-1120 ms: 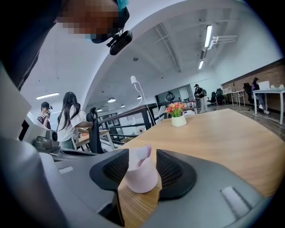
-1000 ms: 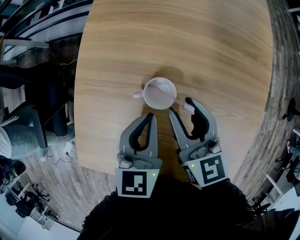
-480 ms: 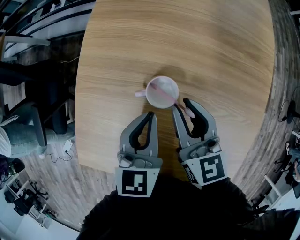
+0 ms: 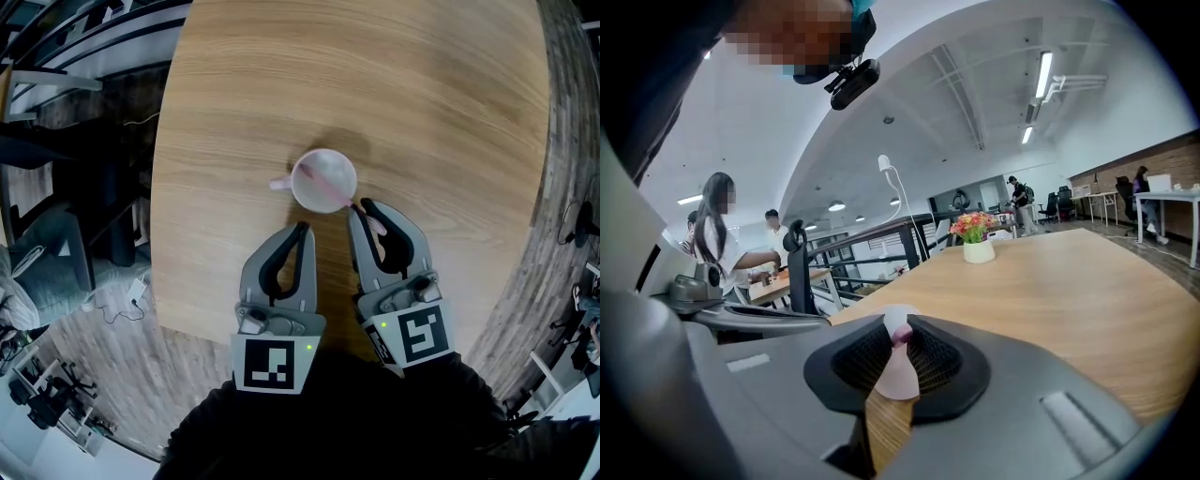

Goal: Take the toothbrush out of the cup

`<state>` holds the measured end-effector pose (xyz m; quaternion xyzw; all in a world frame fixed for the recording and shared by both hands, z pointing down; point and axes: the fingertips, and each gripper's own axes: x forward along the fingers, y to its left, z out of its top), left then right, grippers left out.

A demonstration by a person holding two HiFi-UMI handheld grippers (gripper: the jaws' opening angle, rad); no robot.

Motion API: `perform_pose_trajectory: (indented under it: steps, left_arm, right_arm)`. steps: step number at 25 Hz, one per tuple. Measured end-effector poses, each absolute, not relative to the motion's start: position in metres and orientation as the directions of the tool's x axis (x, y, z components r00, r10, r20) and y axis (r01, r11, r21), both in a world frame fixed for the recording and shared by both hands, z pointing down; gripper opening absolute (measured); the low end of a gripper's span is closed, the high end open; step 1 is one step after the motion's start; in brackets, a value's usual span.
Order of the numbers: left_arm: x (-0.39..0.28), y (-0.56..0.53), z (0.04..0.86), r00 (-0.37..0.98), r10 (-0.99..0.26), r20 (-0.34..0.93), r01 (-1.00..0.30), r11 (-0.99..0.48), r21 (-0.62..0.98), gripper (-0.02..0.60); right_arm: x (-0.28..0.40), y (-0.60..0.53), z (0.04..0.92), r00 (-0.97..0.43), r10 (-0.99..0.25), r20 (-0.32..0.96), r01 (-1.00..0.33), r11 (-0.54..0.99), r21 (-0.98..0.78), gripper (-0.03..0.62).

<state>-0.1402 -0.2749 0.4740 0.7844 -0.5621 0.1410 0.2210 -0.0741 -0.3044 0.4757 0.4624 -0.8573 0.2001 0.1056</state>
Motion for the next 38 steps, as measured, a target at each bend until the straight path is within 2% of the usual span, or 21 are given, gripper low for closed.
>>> perform_pose_trajectory:
  steps: [13, 17, 23, 38]
  left_arm:
    - [-0.137, -0.253, 0.449, 0.317, -0.845, 0.432, -0.948, -0.274, 0.16, 0.008]
    - [-0.109, -0.229, 0.421, 0.319, -0.862, 0.395, -0.948, -0.283, 0.147, 0.008]
    - [-0.128, -0.242, 0.415, 0.321, -0.88, 0.35, -0.947, -0.298, 0.119, 0.008]
    - [-0.117, -0.192, 0.339, 0.32, -0.926, 0.2, -0.947, -0.319, 0.035, 0.008]
  right_arm:
    - [-0.077, -0.282, 0.446, -0.586, -0.751, 0.305, -0.81, 0.536, -0.237, 0.032]
    - [-0.051, -0.257, 0.414, -0.591, -0.762, 0.264, -0.807, 0.55, -0.218, 0.032]
    - [-0.07, -0.27, 0.404, -0.589, -0.783, 0.2, -0.807, 0.558, -0.193, 0.032]
    - [-0.061, -0.203, 0.324, -0.6, -0.798, 0.063, -0.799, 0.592, -0.11, 0.034]
